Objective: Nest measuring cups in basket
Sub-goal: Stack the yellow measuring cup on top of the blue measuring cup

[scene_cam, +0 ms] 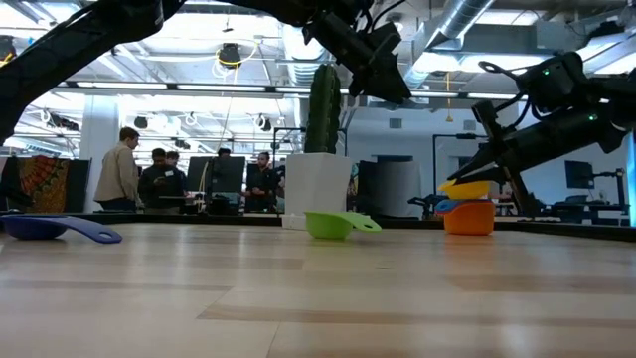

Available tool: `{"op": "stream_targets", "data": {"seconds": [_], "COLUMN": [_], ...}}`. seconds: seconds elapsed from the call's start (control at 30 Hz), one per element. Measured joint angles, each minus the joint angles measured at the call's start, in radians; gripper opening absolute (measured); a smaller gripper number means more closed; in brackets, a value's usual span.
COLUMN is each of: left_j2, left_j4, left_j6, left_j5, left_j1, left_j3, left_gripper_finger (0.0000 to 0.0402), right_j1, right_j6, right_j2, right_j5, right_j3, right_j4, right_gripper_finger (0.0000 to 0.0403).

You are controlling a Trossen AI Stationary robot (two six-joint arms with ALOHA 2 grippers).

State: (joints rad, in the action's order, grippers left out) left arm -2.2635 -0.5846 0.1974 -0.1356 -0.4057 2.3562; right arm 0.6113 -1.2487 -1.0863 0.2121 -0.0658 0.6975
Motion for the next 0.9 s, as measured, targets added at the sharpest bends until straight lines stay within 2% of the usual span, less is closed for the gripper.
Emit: {"op": "stream_targets", "data": {"seconds": [0.17, 0.57, 0.9], "left_j2": [0.0, 0.0, 0.0], "left_j4": [0.002, 0.013, 0.014], "left_j6": [0.0, 0.0, -0.002], "left_j5": [0.0, 0.0, 0.0], "left_j1": [0.0, 0.0, 0.0], "left_j3": [0.0, 0.0, 0.0], "left_gripper_finger": [0.016, 0.016, 0.016], "right_j1": [0.0, 0.0, -0.003], "right_j6": [0.0, -0.042, -0.16], "right_j2": [0.0, 0.001, 0.001], "right_j5": [0.001, 0.002, 0.048], "right_j3": [0.0, 0.0, 0.0], "right_j4": [0.0, 0.043, 0.044], "right_gripper_finger": [0.0018, 0.0098, 0.0136]}}
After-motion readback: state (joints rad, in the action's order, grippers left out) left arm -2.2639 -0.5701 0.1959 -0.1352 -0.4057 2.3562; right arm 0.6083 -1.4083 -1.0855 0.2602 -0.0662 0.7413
